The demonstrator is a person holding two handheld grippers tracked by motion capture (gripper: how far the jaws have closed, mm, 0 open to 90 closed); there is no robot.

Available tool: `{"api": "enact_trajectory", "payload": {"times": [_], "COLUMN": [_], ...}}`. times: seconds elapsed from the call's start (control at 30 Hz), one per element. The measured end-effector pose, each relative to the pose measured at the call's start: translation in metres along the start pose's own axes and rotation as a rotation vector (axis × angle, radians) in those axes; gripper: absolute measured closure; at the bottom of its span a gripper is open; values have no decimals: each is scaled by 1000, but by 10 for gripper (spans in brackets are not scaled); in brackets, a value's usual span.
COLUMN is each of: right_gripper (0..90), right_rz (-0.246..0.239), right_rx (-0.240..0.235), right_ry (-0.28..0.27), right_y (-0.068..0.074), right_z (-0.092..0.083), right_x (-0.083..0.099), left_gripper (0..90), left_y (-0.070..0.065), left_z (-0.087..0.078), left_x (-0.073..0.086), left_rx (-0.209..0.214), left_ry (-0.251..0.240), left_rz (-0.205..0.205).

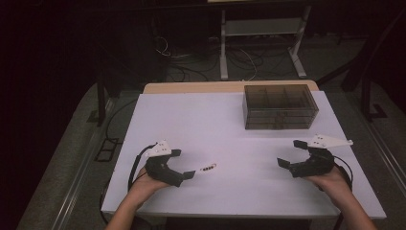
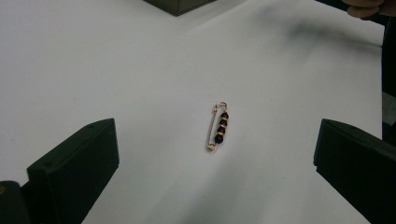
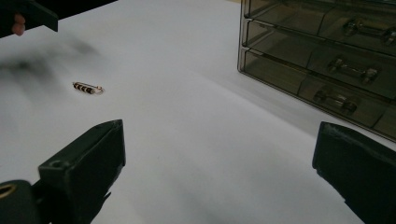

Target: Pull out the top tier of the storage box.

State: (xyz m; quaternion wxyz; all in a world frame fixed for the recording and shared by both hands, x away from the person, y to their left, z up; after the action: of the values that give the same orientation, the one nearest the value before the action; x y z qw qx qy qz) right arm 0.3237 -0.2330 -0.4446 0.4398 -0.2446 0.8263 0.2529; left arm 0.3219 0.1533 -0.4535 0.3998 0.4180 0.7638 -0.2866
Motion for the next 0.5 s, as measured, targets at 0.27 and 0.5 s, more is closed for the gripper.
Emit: {"api": "enact_trajectory", "payload": {"times": [0.27,0.5], "right_gripper": [22,22], "right_rz": [2,-5], "right_rx": [8,12], "right_ry": [-4,3], "right_y": [-4,-6], "right_z": [3,6], "right_x": [-3,-3], "left_gripper": [0,0], "left_y": [0,-1], "left_z": [0,0], "left_x": [0,0], "left_rx": [1,3], "left_ry": [2,1], "left_rz": [0,0]}}
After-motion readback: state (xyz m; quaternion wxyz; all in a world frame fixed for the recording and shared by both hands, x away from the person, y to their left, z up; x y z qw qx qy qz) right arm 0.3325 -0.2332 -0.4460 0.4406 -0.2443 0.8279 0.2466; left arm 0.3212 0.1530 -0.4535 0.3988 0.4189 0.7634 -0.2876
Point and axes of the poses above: each handheld gripper's, and its own axes: z roughly forward along the jaws, x roughly out of its underside, y roughly to its left, the point moved 6 cm from there along z, roughly forward along the jaws, and after that the axes turned 5 degrees about z, right-handed, at the moved point
